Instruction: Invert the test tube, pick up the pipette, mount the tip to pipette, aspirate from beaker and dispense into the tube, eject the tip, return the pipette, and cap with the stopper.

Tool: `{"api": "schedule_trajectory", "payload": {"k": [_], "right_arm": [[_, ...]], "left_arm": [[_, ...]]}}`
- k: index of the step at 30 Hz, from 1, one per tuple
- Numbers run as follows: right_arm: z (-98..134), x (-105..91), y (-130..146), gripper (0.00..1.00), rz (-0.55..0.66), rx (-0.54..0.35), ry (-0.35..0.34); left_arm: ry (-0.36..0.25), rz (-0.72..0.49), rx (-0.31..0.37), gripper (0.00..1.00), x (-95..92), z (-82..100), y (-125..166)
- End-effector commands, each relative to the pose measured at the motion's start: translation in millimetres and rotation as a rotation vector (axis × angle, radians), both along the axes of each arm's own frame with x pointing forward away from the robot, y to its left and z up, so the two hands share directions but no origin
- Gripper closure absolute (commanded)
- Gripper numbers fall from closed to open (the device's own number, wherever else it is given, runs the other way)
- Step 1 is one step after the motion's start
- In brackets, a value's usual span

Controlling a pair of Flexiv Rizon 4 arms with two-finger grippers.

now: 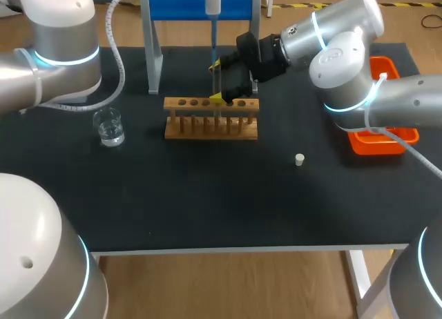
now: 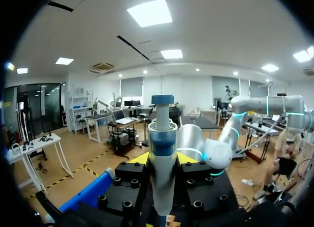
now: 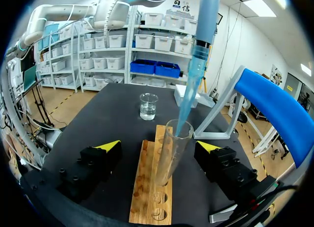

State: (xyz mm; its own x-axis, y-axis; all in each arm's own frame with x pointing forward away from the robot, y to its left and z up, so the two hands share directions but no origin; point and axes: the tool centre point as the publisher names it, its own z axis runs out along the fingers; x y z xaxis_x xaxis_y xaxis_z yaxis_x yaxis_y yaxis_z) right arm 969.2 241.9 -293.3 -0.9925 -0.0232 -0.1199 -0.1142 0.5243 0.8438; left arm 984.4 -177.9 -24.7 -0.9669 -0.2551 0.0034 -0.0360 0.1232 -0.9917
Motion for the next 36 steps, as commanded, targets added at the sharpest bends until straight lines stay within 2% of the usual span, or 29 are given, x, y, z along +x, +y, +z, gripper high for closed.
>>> {"api": "schedule_trajectory", "payload": {"k": [1,9,17,27,36], "right_arm": [[1.2,0.4,-0.6,0.0,0.002,-0.005,0.003],[1.2,0.4,-0.6,0.0,0.002,-0.005,0.003],[1.2,0.4,-0.6,0.0,0.002,-0.005,0.003],[1.2,0.4,-0.6,0.0,0.002,-0.005,0.003],[1.2,0.4,-0.6,0.0,0.002,-0.005,0.003]], "left_arm": [[-0.01,0.003,-0.012,1.0,0.3,0.0,-0.3],[-0.031,-0.001,-0.052,1.0,1.1,1.2,-1.5],[-0.012,-0.024,-0.071,1.0,0.4,1.8,-3.8],[0.006,-0.042,-0.039,1.0,-2.9,-1.6,-3.9],[-0.014,-0.034,-0.001,1.0,-4.3,-3.4,-0.5]]}}
